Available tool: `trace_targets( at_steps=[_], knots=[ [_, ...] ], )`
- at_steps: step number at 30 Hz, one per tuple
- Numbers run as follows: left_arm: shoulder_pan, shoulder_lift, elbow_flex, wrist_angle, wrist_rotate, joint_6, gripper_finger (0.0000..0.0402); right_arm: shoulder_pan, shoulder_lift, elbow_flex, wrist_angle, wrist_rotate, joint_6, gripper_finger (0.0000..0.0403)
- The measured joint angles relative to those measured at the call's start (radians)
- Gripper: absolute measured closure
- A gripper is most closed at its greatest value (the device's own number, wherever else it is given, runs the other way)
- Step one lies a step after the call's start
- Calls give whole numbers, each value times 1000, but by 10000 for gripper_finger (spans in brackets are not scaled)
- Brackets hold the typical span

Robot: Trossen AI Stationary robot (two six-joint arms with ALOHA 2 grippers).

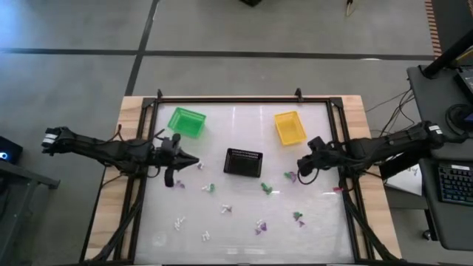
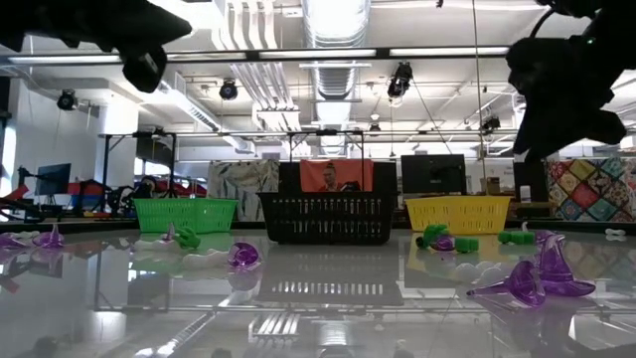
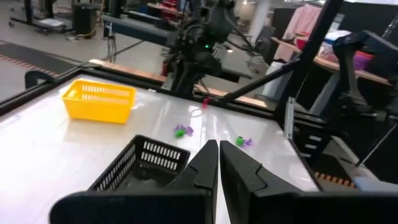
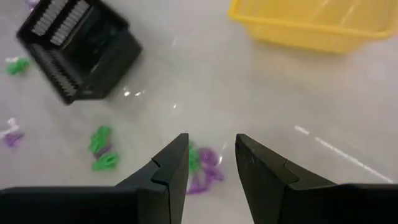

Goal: Sort Halloween decoration
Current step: Put the green skeleton toy into the black bin

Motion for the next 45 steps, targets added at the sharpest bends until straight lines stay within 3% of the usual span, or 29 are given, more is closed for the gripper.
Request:
trace_targets(
  at_steps=[8, 20, 32, 45],
  knots=[
    [0, 26, 3, 55, 2, -165, 402, 0, 67, -1, 0, -49, -3, 280],
    [1, 95, 4, 70, -68, -118, 402, -7, 125, -1, 36, -44, 0, 280],
    [1, 117, 4, 70, -133, -100, 402, -9, 249, 1, 121, -162, 49, 280],
    [1, 110, 4, 71, -149, -72, 402, -9, 512, 262, -83, -160, -101, 280]
  ],
)
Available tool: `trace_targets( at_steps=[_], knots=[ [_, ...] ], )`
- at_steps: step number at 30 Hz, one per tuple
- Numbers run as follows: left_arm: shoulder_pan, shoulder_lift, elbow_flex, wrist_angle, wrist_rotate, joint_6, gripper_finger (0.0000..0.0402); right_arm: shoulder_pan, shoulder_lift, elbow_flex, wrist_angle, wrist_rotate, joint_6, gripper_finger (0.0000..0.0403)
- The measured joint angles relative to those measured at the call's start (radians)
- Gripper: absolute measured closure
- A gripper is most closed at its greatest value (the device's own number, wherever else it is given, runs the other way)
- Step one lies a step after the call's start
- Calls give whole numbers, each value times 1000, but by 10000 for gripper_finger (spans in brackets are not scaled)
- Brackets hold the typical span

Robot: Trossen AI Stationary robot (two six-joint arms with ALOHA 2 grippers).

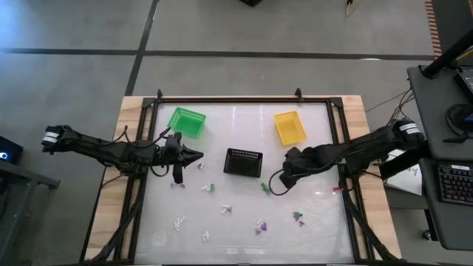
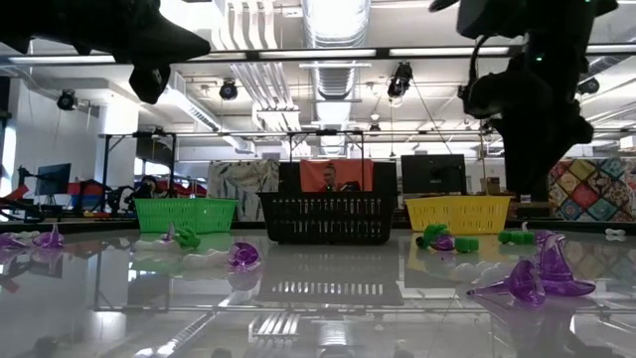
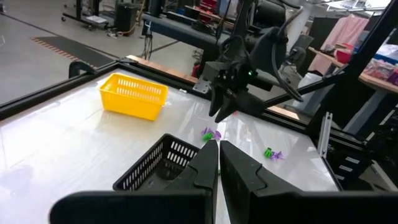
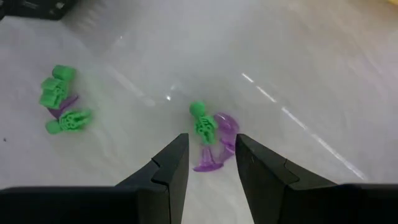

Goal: Sort Halloween decoration
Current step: Put the green skeleton toy into the black bin

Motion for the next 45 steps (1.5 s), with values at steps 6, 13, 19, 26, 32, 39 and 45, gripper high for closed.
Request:
trace_targets(
  at_steps=[6, 13, 19, 26, 32, 39, 45],
  knots=[
    [0, -3, 0, 2, 0, -2, 402, 0, 84, 60, -7, -9, -54, 280],
    [0, -10, 0, 19, 1, 0, 402, 0, 154, 122, -11, -48, -88, 261],
    [0, -11, 0, 19, 2, 0, 402, 0, 230, 170, -57, -47, -130, 223],
    [0, -10, 0, 20, 2, 8, 402, -16, 341, 196, -90, -20, -187, 221],
    [0, -10, 0, 22, 2, 8, 402, -38, 399, 219, -117, -19, -239, 243],
    [0, -8, 0, 22, 2, 8, 402, -51, 406, 225, -116, -20, -281, 314],
    [0, -8, 0, 22, 2, 8, 402, -55, 406, 223, -112, -27, -302, 384]
  ],
)
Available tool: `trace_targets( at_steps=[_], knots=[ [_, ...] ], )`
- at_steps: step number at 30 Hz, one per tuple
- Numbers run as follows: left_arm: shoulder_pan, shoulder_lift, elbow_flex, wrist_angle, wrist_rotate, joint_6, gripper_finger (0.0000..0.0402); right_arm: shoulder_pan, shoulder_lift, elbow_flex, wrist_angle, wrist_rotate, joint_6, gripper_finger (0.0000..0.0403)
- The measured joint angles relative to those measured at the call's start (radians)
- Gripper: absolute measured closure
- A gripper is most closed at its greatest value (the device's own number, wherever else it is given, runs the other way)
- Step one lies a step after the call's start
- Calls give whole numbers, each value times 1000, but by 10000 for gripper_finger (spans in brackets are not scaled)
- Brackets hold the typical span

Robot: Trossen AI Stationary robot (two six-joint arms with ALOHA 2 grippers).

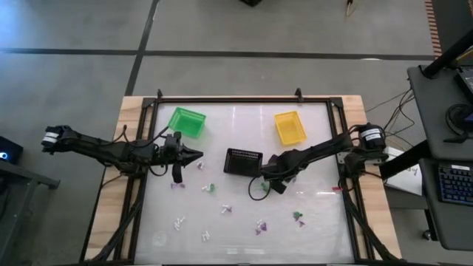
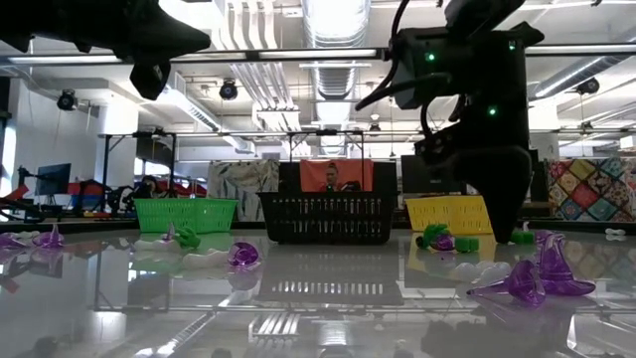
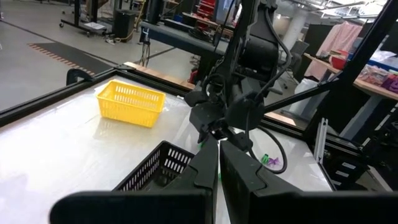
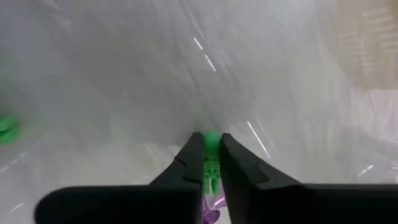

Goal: Sort Halloween decoration
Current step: Put the green skeleton toy into the black bin

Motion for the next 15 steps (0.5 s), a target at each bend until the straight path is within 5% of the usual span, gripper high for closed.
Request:
trace_targets(
  at_steps=[15],
  knots=[
    [0, 2, 0, -1, 0, 0, 402, 0, -163, 5, 7, 24, -4, 392]
  ],
)
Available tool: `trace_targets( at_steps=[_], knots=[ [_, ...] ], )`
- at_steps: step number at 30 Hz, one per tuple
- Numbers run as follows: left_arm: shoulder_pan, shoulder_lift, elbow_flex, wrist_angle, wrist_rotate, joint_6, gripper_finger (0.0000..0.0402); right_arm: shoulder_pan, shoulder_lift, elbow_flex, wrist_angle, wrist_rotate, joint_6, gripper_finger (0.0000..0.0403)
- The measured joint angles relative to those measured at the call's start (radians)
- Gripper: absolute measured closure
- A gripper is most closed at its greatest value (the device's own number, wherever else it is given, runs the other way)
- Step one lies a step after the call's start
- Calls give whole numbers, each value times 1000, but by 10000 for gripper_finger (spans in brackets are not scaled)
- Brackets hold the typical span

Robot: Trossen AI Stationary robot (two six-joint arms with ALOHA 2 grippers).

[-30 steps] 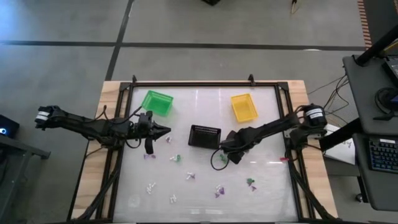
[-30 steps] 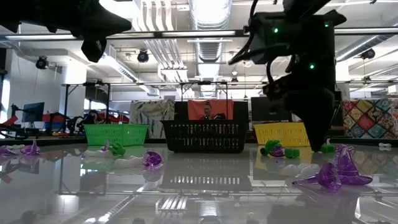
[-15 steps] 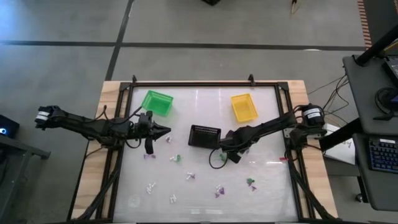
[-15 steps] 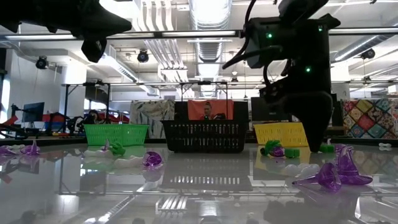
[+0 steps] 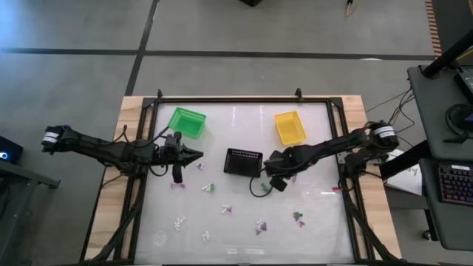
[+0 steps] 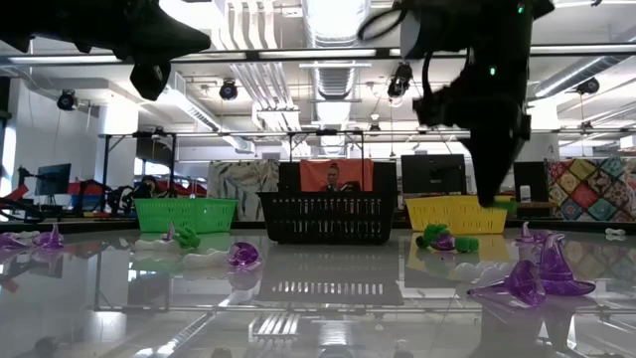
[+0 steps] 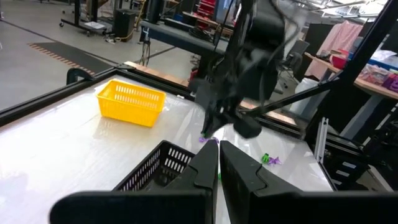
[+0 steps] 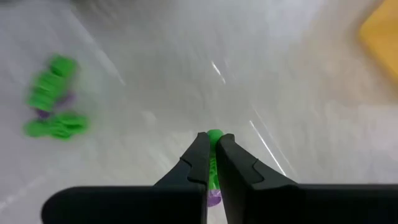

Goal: Sort Halloween decoration
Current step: Put the green skeleton toy into the black bin

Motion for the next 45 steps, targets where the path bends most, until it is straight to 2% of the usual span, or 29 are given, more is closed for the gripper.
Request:
trace_targets(
  at_steps=[4, 8, 12, 16, 22, 28, 36, 45],
  knots=[
    [0, 1, 0, 1, 0, 0, 402, 0, -100, -1, 30, 78, -5, 392],
    [0, 2, 0, 6, 0, 0, 402, 0, -194, -20, 170, 157, -76, 392],
    [0, 2, 0, 9, 0, 0, 402, 0, -263, -85, 448, 196, -208, 391],
    [0, 2, 0, 13, 0, 0, 402, 0, -277, -176, 781, 204, -371, 391],
    [0, 2, 0, 13, 0, 0, 402, -2, -182, -313, 1273, 227, -599, 391],
    [0, 3, 0, 14, 0, 0, 402, -9, -6, -370, 1550, 245, -704, 390],
    [0, 4, 0, 14, 0, 0, 402, -34, 188, -367, 1757, 221, -706, 390],
    [0, 4, 0, 14, 0, 0, 402, -41, 211, -367, 1758, 219, -642, 390]
  ],
)
